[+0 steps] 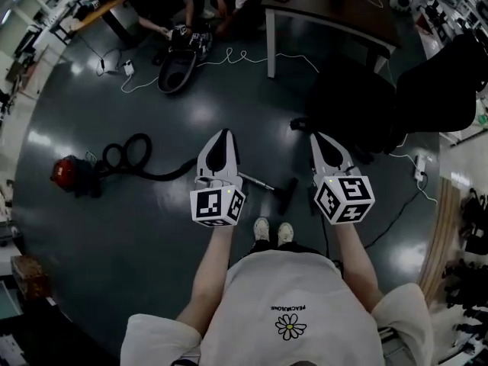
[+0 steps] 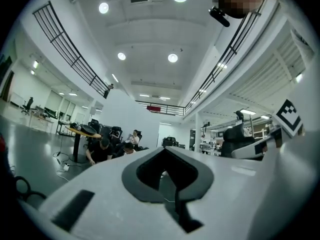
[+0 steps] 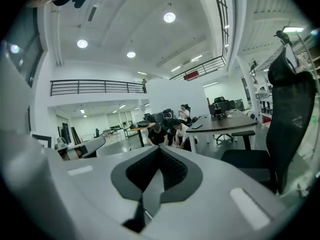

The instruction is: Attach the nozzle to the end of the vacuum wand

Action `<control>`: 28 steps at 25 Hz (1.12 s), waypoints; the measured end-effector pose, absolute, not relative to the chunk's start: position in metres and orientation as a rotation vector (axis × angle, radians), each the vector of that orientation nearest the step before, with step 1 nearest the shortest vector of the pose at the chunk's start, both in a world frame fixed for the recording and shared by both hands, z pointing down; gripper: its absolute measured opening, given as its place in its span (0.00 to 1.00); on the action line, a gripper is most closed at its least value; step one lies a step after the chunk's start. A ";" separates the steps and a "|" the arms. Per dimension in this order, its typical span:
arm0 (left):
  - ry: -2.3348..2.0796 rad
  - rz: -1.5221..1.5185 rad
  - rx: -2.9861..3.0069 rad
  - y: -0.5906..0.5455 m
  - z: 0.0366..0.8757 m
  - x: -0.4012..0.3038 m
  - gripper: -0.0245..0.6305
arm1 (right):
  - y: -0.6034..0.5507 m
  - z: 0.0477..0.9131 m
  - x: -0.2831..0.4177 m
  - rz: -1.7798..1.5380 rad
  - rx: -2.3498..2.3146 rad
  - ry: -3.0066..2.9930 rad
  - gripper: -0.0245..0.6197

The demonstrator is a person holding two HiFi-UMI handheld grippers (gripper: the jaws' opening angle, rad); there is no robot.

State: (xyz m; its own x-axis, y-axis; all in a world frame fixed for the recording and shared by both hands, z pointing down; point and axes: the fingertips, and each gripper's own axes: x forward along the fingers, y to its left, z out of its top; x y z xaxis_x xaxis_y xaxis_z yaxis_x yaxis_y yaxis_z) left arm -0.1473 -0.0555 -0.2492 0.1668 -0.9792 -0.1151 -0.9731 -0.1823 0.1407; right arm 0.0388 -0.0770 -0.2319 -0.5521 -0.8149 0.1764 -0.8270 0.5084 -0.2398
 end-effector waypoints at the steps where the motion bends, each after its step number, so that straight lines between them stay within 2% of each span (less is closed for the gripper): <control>1: -1.970 -0.280 2.394 -0.049 -0.254 -0.144 0.04 | -0.070 -0.239 0.036 0.438 1.445 -2.710 0.05; 16: -1.959 -0.297 2.509 -0.035 -0.288 -0.129 0.04 | -0.063 -0.277 0.015 0.390 1.403 -2.817 0.05; 28: -1.925 -0.304 2.499 -0.040 -0.276 -0.133 0.04 | -0.066 -0.268 0.006 0.371 1.365 -2.803 0.05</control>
State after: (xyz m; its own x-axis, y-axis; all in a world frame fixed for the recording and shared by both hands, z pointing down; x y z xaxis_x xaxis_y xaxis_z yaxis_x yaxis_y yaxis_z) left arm -0.1333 -0.0404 -0.2755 0.2438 -0.9551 -0.1683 -0.9604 -0.2618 0.0948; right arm 0.0059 -0.0659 -0.2677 -0.6220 -0.7761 0.1039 -0.7764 0.5941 -0.2102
